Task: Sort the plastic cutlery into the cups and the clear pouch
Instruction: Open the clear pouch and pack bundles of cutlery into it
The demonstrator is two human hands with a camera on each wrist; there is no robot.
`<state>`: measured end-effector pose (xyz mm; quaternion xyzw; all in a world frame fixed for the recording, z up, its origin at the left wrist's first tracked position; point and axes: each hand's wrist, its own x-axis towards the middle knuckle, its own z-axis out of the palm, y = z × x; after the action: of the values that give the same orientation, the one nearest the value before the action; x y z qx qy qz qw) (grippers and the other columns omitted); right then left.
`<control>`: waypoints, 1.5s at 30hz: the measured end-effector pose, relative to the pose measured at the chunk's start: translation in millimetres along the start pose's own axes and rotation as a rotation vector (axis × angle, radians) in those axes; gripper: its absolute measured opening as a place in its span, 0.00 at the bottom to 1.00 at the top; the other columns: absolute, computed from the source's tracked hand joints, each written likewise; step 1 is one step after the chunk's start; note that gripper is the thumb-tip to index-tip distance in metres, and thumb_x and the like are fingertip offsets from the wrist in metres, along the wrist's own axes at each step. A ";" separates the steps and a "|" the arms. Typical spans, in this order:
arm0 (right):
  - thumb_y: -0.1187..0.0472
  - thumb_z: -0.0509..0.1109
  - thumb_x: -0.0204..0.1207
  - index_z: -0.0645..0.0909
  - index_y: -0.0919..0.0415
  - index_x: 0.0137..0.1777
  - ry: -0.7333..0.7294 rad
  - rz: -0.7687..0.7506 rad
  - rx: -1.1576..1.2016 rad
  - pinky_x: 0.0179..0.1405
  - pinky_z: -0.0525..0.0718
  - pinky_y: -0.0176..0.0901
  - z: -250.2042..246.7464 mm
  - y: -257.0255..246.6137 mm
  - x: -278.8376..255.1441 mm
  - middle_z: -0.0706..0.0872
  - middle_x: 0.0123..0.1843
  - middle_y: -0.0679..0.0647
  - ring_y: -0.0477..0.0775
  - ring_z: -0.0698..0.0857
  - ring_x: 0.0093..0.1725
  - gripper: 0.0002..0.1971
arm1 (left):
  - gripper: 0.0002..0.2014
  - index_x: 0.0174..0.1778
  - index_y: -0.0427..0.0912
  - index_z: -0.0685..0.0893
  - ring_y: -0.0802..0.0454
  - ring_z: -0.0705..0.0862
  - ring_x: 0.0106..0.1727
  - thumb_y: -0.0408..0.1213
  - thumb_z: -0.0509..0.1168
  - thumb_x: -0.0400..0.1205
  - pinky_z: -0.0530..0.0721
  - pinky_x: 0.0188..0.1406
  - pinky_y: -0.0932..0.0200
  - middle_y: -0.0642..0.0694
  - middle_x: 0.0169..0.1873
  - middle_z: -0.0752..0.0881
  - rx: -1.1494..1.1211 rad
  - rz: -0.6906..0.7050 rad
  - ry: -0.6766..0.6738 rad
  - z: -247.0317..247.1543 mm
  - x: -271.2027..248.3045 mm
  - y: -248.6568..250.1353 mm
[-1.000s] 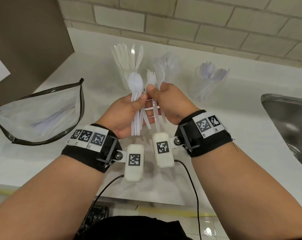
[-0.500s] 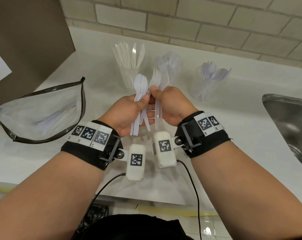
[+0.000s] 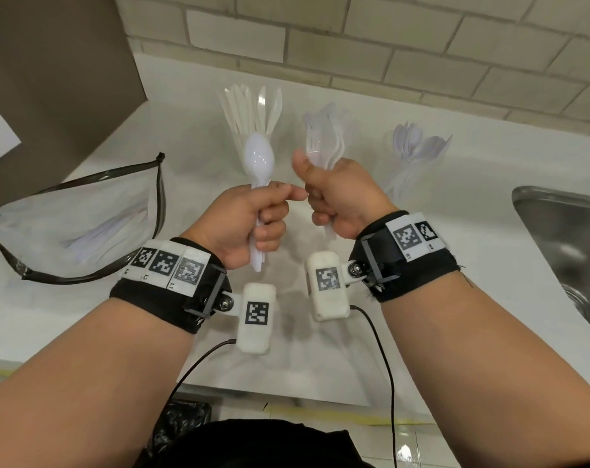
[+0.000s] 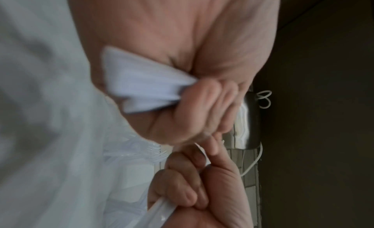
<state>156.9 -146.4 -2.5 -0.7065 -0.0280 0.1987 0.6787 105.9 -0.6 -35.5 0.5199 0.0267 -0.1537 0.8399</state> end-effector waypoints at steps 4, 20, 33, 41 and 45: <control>0.52 0.67 0.81 0.84 0.58 0.48 -0.215 0.067 0.036 0.20 0.58 0.36 1.6 3.1 -1.8 0.73 0.20 0.46 0.43 0.58 0.15 0.10 | 0.13 0.44 0.34 0.86 0.60 0.67 0.13 0.34 0.59 0.72 0.65 0.13 0.72 0.49 0.20 0.70 -0.152 -0.101 -0.235 -6.0 -2.0 4.5; 0.63 0.64 0.83 0.77 0.62 0.44 0.011 0.002 0.109 0.20 0.68 0.38 5.7 -1.8 11.6 0.91 0.42 0.60 0.46 0.64 0.14 0.06 | 0.12 0.49 0.34 0.82 0.42 0.91 0.41 0.38 0.57 0.87 0.91 0.45 0.48 0.37 0.40 0.88 -0.086 0.019 0.181 -1.2 5.0 -5.0; 0.55 0.55 0.85 0.75 0.59 0.60 0.525 -0.385 -0.012 0.34 0.79 0.42 -38.3 -62.4 136.8 0.79 0.30 0.48 0.48 0.80 0.30 0.12 | 0.14 0.46 0.37 0.81 0.51 0.85 0.28 0.44 0.59 0.87 0.91 0.38 0.49 0.45 0.31 0.83 0.020 0.134 0.396 -7.9 -1.6 12.4; 0.56 0.74 0.76 0.77 0.63 0.58 0.450 -0.343 0.073 0.28 0.79 0.39 -43.8 -22.2 163.4 0.80 0.36 0.58 0.51 0.76 0.23 0.16 | 0.15 0.44 0.40 0.83 0.55 0.73 0.21 0.46 0.60 0.86 0.81 0.24 0.59 0.48 0.29 0.80 0.164 0.081 0.403 -4.2 -5.2 10.1; 0.62 0.83 0.61 0.82 0.64 0.46 0.386 -0.328 0.171 0.35 0.82 0.43 -46.2 -23.7 160.9 0.84 0.38 0.59 0.54 0.81 0.29 0.17 | 0.14 0.43 0.40 0.83 0.56 0.73 0.21 0.46 0.60 0.86 0.81 0.24 0.59 0.48 0.28 0.80 0.165 0.085 0.419 -3.4 -2.6 13.1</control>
<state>325.0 -138.6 -18.6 -0.6575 0.0048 -0.0506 0.7518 107.6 8.4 -25.2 0.6079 0.1658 -0.0083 0.7765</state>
